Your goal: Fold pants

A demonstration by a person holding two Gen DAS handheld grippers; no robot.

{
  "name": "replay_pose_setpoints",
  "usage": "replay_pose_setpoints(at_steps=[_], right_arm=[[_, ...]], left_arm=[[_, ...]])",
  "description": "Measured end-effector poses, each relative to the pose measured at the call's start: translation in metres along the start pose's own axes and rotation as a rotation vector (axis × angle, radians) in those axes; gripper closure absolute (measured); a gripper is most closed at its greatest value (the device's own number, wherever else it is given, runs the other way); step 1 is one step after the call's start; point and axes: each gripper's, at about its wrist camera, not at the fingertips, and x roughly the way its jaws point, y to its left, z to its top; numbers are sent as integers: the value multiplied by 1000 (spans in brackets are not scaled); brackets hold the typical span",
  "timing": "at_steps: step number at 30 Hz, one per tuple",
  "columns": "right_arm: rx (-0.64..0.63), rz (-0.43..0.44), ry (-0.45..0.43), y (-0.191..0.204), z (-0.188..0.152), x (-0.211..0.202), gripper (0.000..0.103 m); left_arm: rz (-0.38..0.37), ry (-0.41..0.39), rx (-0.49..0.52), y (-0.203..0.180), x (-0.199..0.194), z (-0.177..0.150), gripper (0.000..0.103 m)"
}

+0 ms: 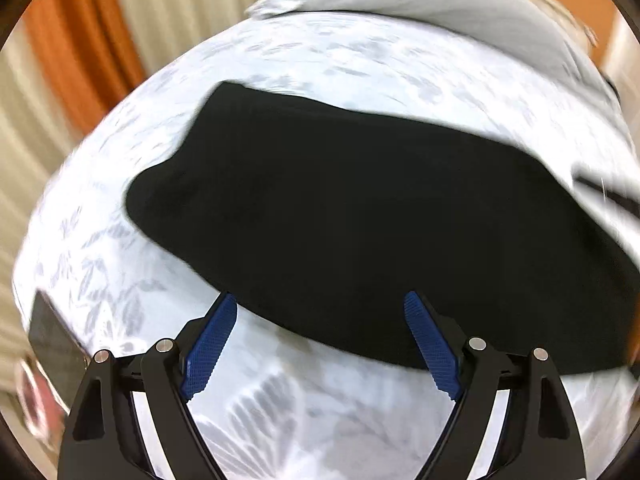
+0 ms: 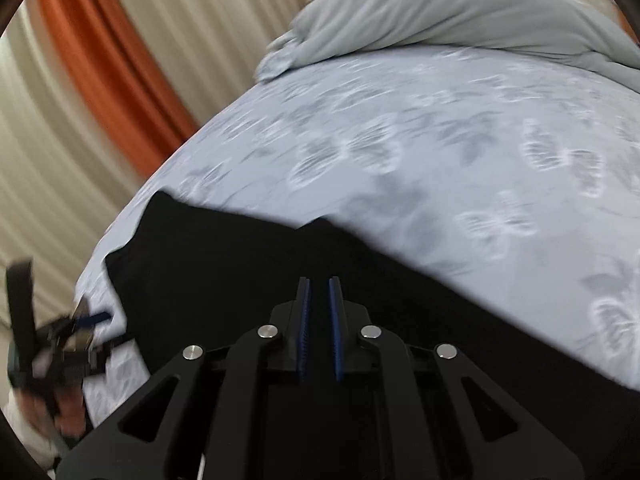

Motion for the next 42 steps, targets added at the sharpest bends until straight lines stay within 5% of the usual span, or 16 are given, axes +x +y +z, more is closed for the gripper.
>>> replay_pose_setpoints(at_steps=[2,3,4,5,7,8,10,13,17,20,25,30,32,35,39,42], right_arm=[[-47,-8,6,16,-2,20,40],[-69,-34,7,22,-1,28,36],[-82,-50,19,26,-1,38,36],[-86,-54,39,28,-1,50,52],[-79,-67,74,33,-2,75,68],[-80,-49,67,38,-2,76,80],[-79,97,107,53,-8,73,89],[-256,12,115,81,-19,65,89],[-46,48,-73,24,21,11,88],[20,-72,-17,-18,51,25,85],[-44,-86,164,-9,48,84,83],[-180,-176,73,9,50,78,99],[-135,-251,-9,-6,73,73,103],[-38,-352,-5,-35,84,73,103],[-84,-204,-67,-6,58,23,100],[-143,-118,46,19,20,30,100]], left_arm=[[30,-29,-74,25,-1,10,19],[67,-48,-100,38,-1,14,19],[88,-59,-119,47,0,17,19],[114,-60,-154,60,4,19,18],[91,-29,-187,81,17,22,19],[60,10,-187,89,29,23,26],[-7,57,-199,98,43,19,32],[6,67,-227,102,32,16,31],[103,-1,-128,87,24,8,27],[84,108,-175,105,57,13,24],[100,102,-158,106,56,15,21],[110,89,-182,107,51,12,21],[143,50,-185,108,46,11,21],[216,35,-144,97,57,15,9],[177,-22,-153,100,41,17,9],[170,-81,-167,102,23,20,11]])
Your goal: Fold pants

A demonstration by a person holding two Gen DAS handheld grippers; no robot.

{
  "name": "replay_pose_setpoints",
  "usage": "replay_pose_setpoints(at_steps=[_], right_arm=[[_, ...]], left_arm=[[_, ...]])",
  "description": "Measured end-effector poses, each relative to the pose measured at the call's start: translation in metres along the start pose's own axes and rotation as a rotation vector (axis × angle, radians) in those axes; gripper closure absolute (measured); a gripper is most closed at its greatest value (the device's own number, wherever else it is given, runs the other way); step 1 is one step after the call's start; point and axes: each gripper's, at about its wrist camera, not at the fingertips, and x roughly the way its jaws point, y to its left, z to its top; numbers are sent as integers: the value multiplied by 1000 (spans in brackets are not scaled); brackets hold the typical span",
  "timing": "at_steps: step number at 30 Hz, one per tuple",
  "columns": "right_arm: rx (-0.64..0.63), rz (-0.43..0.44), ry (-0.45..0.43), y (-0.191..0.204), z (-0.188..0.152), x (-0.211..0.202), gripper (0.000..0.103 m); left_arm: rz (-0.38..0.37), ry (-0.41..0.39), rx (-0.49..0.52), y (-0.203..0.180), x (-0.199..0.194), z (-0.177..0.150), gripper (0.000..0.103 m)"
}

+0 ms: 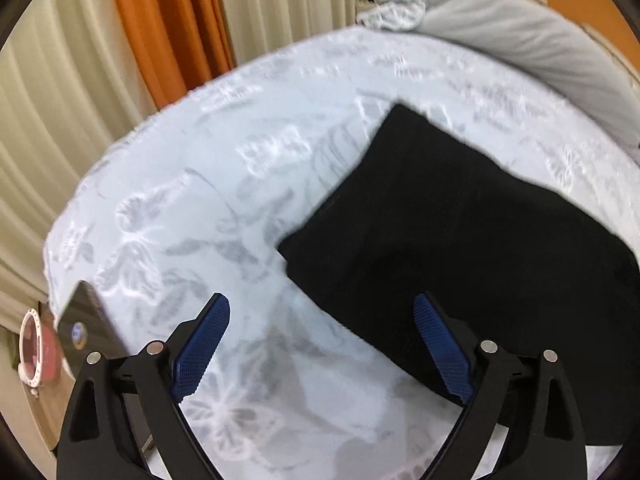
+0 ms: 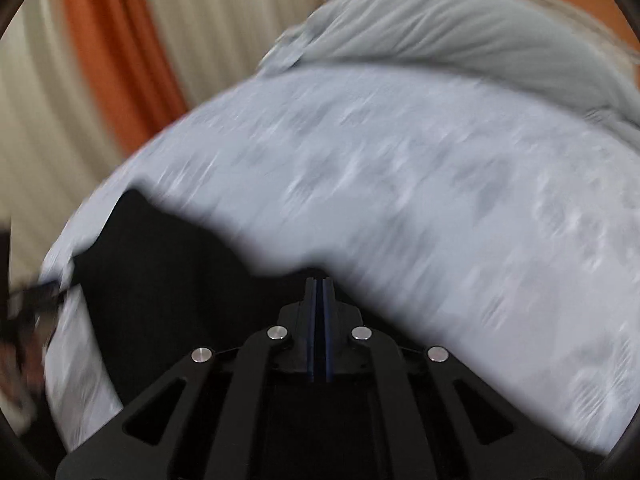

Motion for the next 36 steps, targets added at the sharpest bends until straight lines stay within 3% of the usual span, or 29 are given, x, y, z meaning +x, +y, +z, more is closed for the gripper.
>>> replay_pose_setpoints(at_steps=[2,4,7,9,12,13,15,17,19,20,22,24,27,28,30,32,34,36], right_arm=[[-45,-74,68,6,-8,36,101],[-26,-110,37,-2,7,60,103],[93,-153,37,-17,45,77,103],[75,-147,17,-6,45,65,103],[19,-82,-63,14,22,25,99],[1,-86,-55,16,14,28,99],[8,-136,46,6,5,58,102],[63,-105,21,1,12,53,98],[67,-13,-25,14,17,36,98],[37,7,-39,25,17,32,98],[6,-5,5,36,10,43,97],[0,-7,55,41,-6,57,97],[-101,-34,45,62,-18,47,97],[-97,-46,26,63,-16,40,97],[-39,-56,-18,54,-11,26,97],[17,-100,-22,38,-16,19,97],[14,-167,50,22,-30,32,92],[45,-114,32,14,-41,20,91]], left_arm=[[-29,-29,-3,-3,-9,3,11],[-65,-14,21,-13,-11,2,11],[-59,108,56,-28,13,-7,11],[-55,169,59,-27,29,-13,6],[-55,161,26,-13,28,-7,5],[-47,145,15,-10,28,-5,5],[-30,133,-9,-5,33,2,5],[-48,157,-41,-2,37,3,5],[-64,134,-48,-2,29,8,8],[-83,77,-44,-5,19,13,10],[-100,-68,-13,-15,-2,29,9],[-99,-130,22,-29,-6,42,7],[-49,-18,84,-52,37,65,7],[-18,43,83,-55,55,70,5],[-41,129,18,-50,84,73,5],[-58,129,-1,-47,86,78,5],[-73,128,-25,-45,88,83,5],[-85,110,-50,-41,92,80,5]])
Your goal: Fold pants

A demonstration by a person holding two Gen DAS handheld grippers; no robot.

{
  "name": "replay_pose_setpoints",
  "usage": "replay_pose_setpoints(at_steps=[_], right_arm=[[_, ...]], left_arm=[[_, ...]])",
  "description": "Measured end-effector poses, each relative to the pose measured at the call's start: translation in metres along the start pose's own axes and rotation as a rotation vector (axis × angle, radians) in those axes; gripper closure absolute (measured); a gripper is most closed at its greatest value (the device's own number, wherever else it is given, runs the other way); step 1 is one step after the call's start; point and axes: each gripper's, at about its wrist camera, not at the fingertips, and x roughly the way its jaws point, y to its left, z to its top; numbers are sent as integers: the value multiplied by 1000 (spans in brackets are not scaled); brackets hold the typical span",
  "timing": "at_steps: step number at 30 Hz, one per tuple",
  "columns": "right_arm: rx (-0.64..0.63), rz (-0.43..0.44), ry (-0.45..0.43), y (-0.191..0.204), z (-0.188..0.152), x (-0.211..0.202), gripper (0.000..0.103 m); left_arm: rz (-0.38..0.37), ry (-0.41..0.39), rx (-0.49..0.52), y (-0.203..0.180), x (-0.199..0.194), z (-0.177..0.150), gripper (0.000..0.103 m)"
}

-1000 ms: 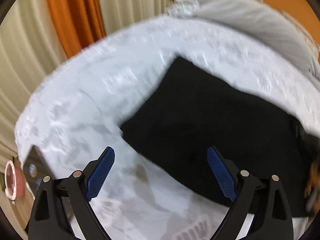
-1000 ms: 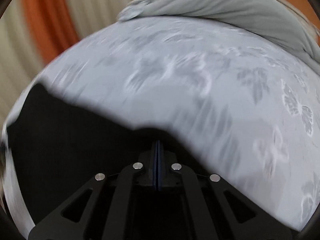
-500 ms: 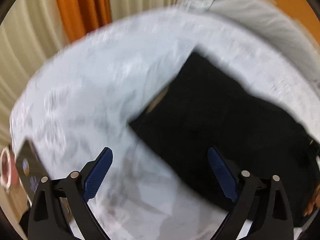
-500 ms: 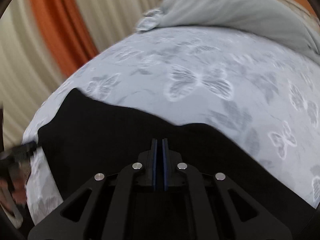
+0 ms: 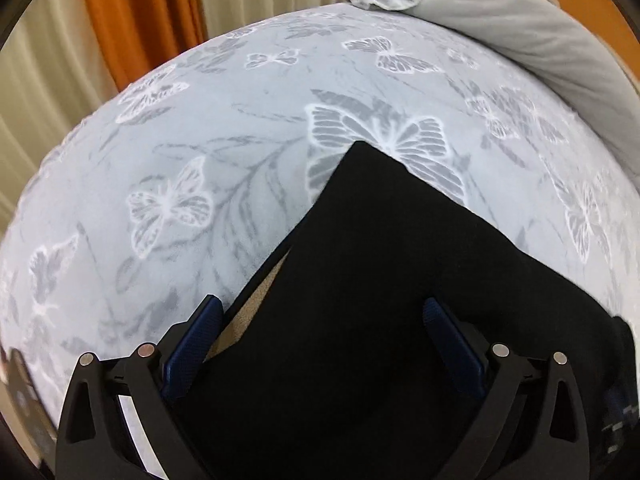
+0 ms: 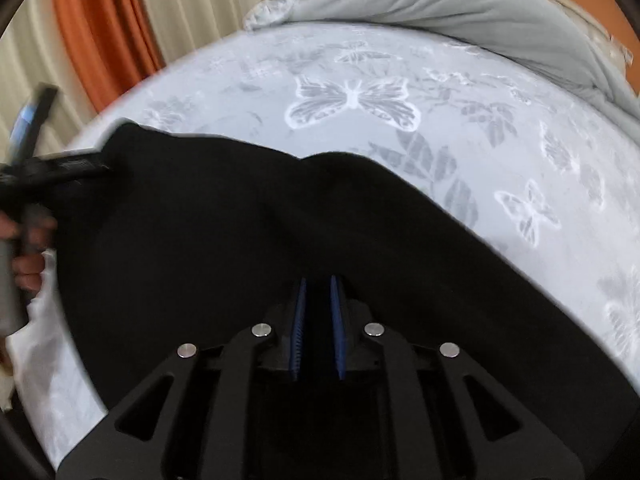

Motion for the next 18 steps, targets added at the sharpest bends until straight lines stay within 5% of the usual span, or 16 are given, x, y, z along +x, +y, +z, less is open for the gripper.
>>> replay_pose_setpoints(at_steps=[3,5,6,7,14,18], right_arm=[[38,50,-16,-6,-11,-36,90],[-1,-19,-12,-13,-20,-46,78],[-34,-88,24,-22,-32,-45,62],[-45,-128,71,-34,-46,-42,61],[175,-70,-94,-85,-50,-113,64],[159,-90,-97,-97,-36,-100,72]], left_arm=[[7,-62,9,-3,-12,-9,5],[-14,-78,-24,4,-24,-16,6],[-17,-86,-37,8,-30,-17,6],[-16,-103,-52,12,-40,-19,7],[23,-200,-57,7,-110,-27,7],[-5,-107,57,-48,-109,-57,6]])
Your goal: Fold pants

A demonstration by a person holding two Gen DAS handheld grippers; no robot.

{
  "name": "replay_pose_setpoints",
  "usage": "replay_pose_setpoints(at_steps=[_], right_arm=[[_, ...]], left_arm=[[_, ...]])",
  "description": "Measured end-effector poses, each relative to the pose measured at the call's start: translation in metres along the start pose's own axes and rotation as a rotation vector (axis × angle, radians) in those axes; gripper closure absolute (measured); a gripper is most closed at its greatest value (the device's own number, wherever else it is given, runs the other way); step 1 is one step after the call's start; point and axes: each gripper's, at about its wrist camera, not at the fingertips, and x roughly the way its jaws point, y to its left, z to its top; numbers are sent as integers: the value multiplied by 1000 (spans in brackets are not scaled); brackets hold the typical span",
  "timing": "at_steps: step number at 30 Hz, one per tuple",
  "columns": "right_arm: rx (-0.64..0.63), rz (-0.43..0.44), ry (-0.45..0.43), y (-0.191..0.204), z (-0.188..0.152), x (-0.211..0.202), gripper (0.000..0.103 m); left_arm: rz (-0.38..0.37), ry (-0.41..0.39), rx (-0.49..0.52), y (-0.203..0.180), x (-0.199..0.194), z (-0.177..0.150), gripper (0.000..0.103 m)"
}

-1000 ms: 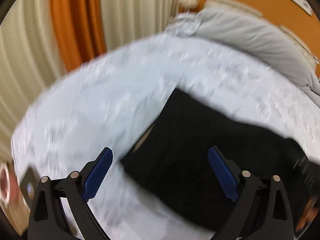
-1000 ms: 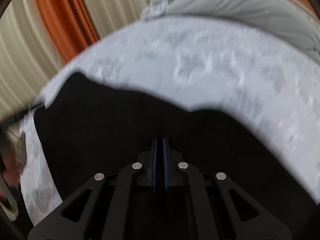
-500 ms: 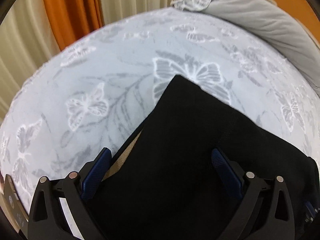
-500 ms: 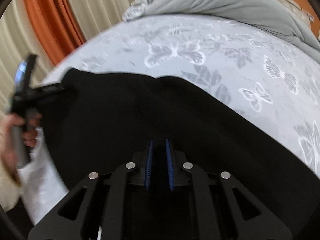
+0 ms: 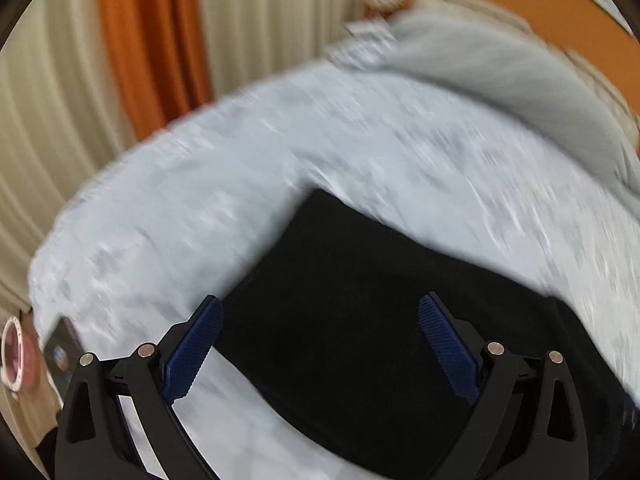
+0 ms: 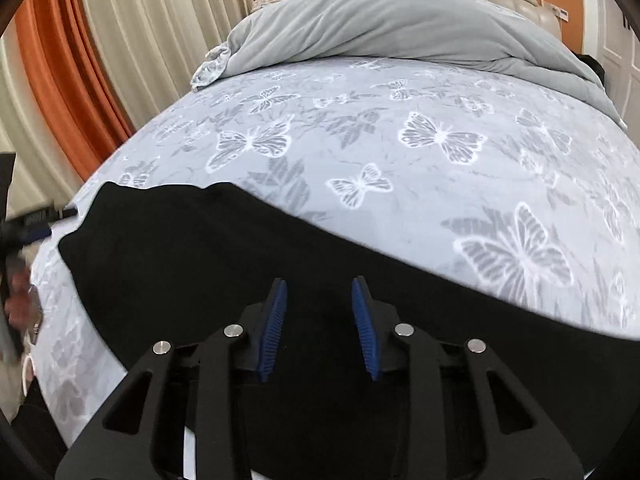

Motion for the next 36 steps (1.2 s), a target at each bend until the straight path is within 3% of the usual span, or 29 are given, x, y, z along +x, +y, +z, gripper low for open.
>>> replay_pose_setpoints(at_steps=[2,4,7,10,14,16,18,20,22,24,26,28,30,33,36], right_arm=[[38,-68,20,-26,-5,14,74],[109,-59,27,-51,-12,14,73],[77,15,33,-50,-2,12,73],[12,107,25,-18,13,19,73],[-70,210,36,39,13,27,73],[-120,245,52,64,4,26,73],[-154,285,84,86,-10,24,72],[-227,303,114,117,-25,24,59],[-335,322,120,155,-41,23,45],[-414,304,105,185,-53,24,45],[-453,291,120,203,-60,35,51],[-454,238,119,210,-60,49,71],[-380,285,132,205,-51,47,98],[-393,356,131,211,-53,19,99],[-490,324,234,221,-82,37,96]], left_arm=[[5,105,58,-27,18,-23,6],[63,173,106,-44,35,-41,6],[108,154,88,-45,34,-52,6],[194,121,91,-37,33,-61,5],[77,163,23,0,35,-65,5],[37,112,-36,22,18,-60,11],[-23,47,-52,39,2,-51,8],[5,5,-68,57,-5,-43,8],[15,20,-118,79,-3,-37,9],[2,46,-157,92,0,-35,9],[14,47,-172,101,-1,-35,9],[24,38,-169,105,-4,-34,9],[34,16,-168,111,-11,-35,9],[19,-14,-153,111,-19,-37,8],[-5,-20,-125,98,-20,-37,8]])
